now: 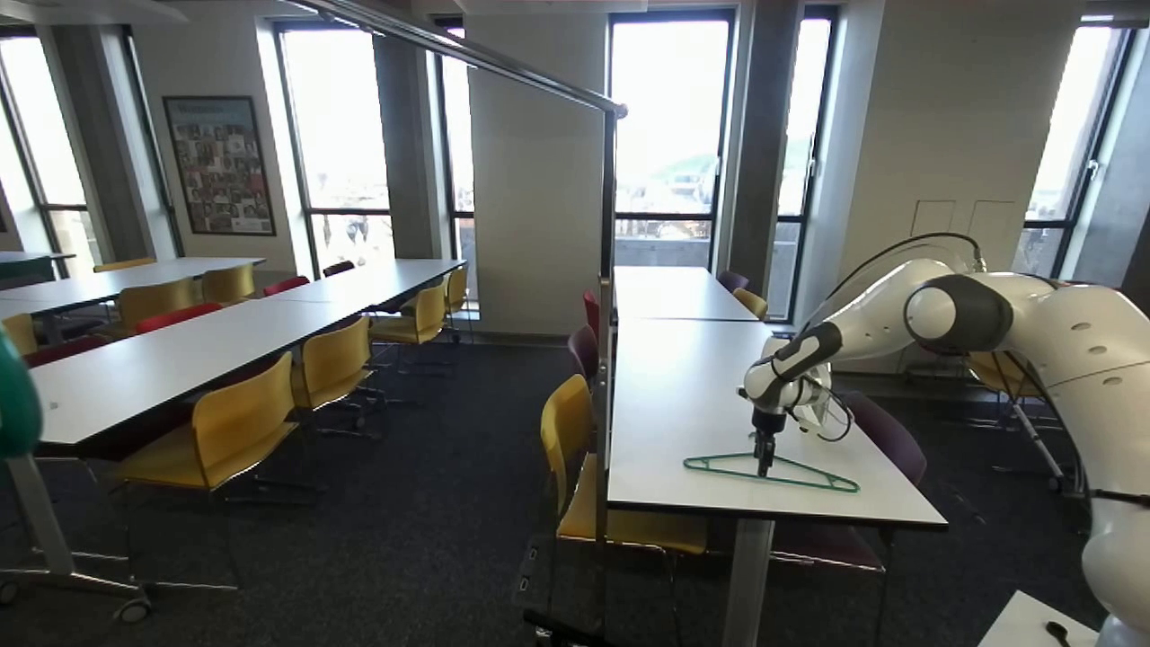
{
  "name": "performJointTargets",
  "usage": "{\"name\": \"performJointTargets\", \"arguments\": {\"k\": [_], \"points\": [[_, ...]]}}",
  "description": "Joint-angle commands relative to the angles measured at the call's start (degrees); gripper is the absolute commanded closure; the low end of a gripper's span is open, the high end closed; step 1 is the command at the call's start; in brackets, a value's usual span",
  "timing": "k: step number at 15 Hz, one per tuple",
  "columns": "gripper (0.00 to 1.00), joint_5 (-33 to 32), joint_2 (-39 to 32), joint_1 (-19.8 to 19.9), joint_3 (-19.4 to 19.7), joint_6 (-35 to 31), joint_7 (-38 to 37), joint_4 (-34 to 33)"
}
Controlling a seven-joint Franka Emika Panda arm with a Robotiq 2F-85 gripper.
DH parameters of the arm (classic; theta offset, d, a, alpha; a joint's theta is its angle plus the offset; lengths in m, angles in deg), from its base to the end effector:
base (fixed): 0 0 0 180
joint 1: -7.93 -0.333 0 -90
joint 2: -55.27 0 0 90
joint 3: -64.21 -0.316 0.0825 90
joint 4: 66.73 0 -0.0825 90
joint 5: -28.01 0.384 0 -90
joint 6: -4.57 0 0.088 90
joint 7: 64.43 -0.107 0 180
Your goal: Put the hanger on the metal rod
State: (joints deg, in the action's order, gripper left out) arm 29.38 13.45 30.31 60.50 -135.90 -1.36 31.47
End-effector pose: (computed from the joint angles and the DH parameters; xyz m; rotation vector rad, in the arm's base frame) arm 0.6346 -0.2185 0.1668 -2.8926 -1.1218 -0.0698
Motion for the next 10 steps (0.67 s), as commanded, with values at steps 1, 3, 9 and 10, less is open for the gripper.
{"name": "performJointTargets", "arguments": {"k": [1,3,9,10], "points": [[0.00,-0.97,-0.90,-0.89,1.21,-0.12,1.40,-1.75],[0.00,-1.63,-1.23,-1.44,1.92,-0.21,0.69,-1.84],[0.00,-2.97,-2.35,-2.41,3.12,-0.46,0.01,-1.77],[0.00,-3.02,-2.44,-2.48,3.14,-0.57,0.02,-1.68]]}}
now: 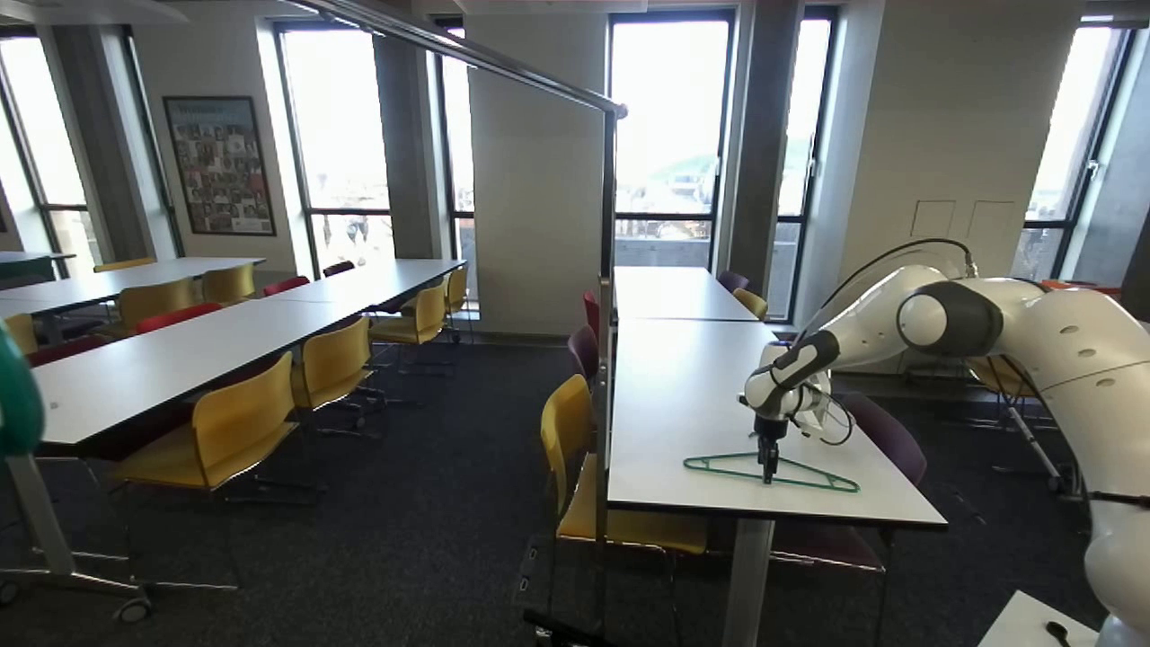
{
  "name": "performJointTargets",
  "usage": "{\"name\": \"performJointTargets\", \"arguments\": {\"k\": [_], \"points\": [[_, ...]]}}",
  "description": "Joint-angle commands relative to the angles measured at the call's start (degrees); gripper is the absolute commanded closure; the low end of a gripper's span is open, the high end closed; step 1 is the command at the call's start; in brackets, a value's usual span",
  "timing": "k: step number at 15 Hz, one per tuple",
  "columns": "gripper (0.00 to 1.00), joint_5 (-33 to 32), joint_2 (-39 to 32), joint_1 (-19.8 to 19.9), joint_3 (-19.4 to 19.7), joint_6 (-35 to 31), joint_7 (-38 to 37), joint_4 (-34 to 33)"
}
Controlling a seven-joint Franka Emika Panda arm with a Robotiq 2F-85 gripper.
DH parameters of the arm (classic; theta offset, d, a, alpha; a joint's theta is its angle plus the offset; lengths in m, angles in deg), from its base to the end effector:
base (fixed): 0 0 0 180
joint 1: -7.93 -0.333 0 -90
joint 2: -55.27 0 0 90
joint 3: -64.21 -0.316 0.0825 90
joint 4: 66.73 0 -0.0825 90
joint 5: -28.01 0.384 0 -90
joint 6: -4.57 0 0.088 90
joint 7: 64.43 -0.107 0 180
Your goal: Put the hanger on the metal rod
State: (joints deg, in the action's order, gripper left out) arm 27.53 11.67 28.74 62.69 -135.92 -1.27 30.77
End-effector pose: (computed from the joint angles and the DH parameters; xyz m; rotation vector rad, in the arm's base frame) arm 0.6318 -0.2228 0.1501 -2.8992 -1.1663 -0.0012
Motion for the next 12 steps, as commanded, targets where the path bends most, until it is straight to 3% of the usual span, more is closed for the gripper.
{"name": "performJointTargets", "arguments": {"k": [1,2,4,10,12], "points": [[0.16,-1.33,-0.81,-1.02,1.02,-0.67,-0.10,-0.95],[0.28,-1.57,-0.95,-1.14,1.15,-0.70,-0.07,-0.94],[0.40,-1.94,-1.20,-1.29,1.30,-0.71,-0.07,-0.97],[0.89,-2.47,-1.19,-1.26,1.51,-0.62,-0.23,-1.67],[0.99,-2.45,-1.21,-1.24,1.55,-0.47,-0.27,-1.74]]}}
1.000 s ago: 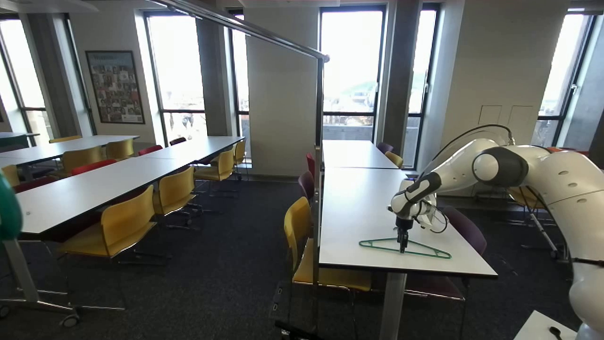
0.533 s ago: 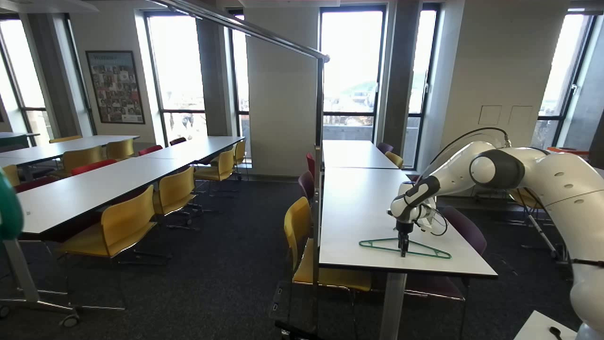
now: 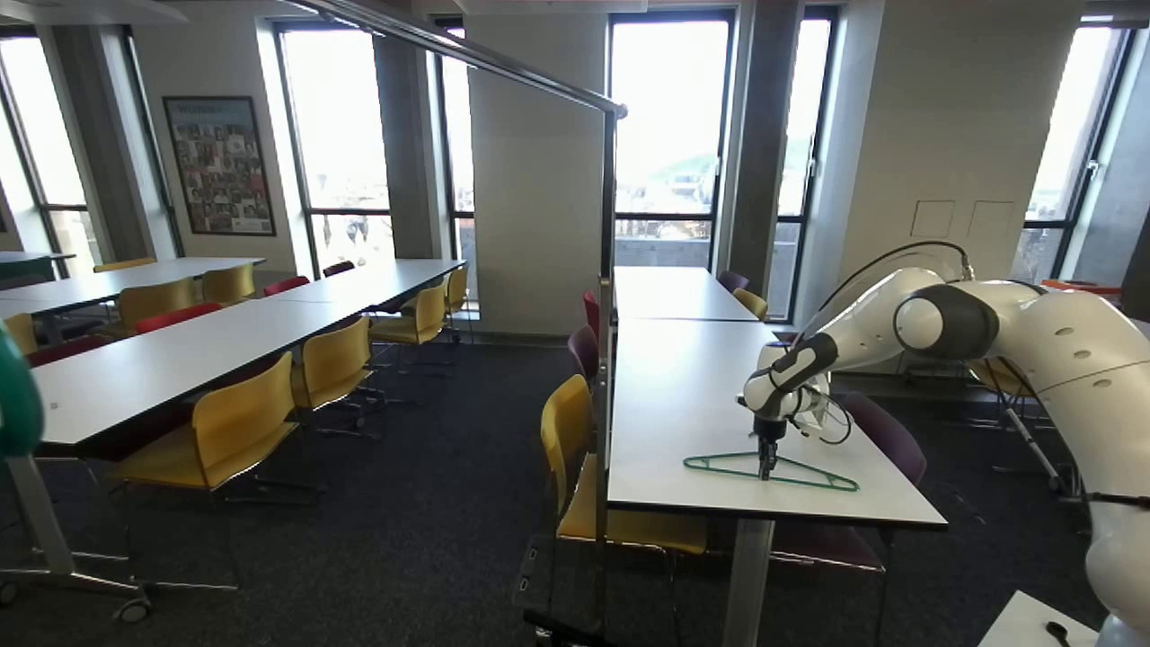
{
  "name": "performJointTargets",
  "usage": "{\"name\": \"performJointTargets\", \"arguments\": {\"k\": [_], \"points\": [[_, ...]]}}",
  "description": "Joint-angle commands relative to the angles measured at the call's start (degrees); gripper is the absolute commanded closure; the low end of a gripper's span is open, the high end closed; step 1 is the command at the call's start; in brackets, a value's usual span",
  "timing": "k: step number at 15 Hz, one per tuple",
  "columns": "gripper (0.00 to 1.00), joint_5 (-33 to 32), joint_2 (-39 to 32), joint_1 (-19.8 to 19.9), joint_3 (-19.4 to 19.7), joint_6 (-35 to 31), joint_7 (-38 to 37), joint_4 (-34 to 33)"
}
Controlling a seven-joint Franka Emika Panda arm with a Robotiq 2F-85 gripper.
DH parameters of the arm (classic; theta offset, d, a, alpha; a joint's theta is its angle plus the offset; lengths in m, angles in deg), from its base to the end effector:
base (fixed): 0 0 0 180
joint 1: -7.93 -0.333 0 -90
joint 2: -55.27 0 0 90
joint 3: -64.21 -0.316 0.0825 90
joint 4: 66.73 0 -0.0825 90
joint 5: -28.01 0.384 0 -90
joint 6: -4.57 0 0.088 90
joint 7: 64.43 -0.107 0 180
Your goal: Put the hanger on the metal rod
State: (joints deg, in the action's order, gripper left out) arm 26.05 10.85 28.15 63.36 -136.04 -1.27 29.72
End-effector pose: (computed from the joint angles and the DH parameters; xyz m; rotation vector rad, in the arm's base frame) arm 0.6355 -0.2244 0.1478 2.8966 1.2018 -0.0168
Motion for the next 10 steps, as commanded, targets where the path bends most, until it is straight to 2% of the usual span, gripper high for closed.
{"name": "performJointTargets", "arguments": {"k": [1,4,10], "points": [[1.00,-0.97,-0.40,-0.66,0.93,-0.27,-0.35,-0.71],[0.98,-1.09,-0.13,-1.02,1.40,0.10,-1.36,-0.69],[0.98,-5.23,5.29,-5.15,6.03,-4.83,-11.11,3.50]]}}
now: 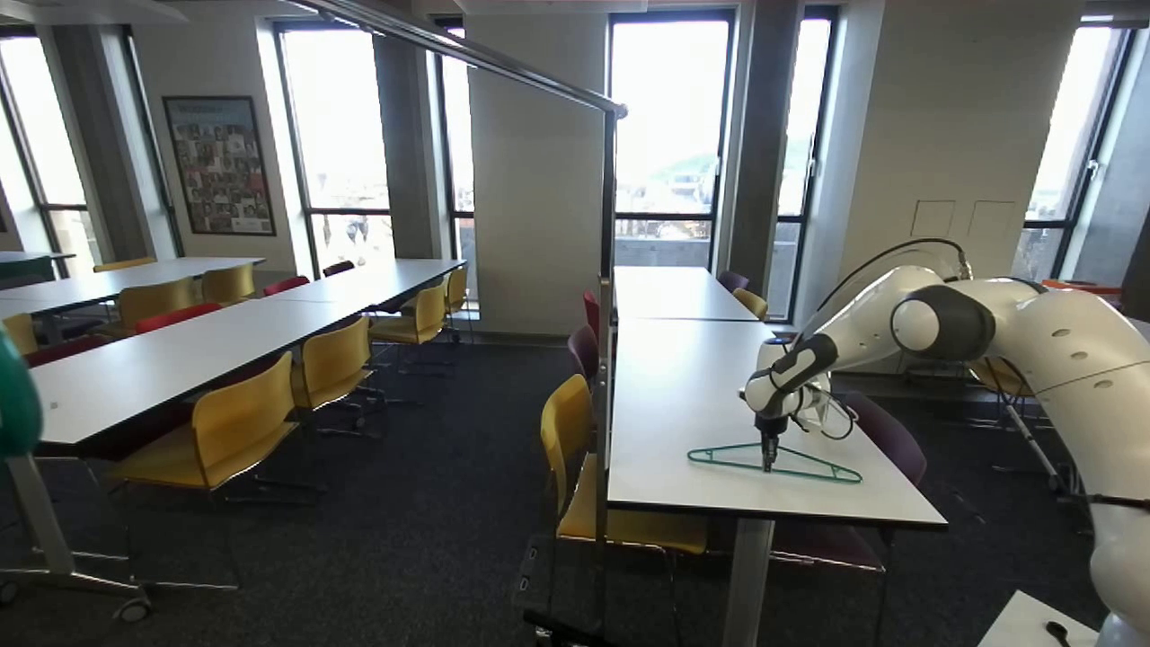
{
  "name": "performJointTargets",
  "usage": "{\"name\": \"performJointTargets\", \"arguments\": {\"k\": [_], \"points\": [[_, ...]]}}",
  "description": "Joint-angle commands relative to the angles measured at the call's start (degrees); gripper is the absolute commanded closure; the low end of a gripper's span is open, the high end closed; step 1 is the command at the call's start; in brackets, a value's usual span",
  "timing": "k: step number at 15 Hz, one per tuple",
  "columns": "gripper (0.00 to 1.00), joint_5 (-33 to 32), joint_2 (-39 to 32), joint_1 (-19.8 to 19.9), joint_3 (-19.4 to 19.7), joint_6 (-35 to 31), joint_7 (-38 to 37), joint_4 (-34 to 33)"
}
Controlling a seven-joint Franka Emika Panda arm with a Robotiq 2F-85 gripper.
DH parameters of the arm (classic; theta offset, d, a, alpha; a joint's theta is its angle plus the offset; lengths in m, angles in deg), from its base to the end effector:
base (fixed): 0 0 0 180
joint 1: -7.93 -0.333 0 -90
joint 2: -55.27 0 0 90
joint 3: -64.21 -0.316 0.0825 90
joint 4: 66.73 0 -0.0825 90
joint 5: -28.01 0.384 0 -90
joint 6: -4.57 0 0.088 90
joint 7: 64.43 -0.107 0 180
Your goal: Put the hanger on the metal rod
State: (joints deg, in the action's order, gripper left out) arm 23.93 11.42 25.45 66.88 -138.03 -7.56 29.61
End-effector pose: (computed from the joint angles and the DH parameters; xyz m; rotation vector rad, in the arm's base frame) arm 0.6396 -0.2314 0.1588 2.8652 1.0614 -0.0223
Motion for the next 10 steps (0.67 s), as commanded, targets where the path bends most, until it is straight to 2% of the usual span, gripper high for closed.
{"name": "performJointTargets", "arguments": {"k": [1,7,10], "points": [[0.98,-4.14,5.86,-3.07,2.96,-3.59,-6.18,4.38],[0.98,-13.51,12.93,-8.26,5.43,-7.95,-13.70,9.29],[0.98,-23.48,15.88,-13.57,8.89,-12.34,-20.39,12.62]]}}
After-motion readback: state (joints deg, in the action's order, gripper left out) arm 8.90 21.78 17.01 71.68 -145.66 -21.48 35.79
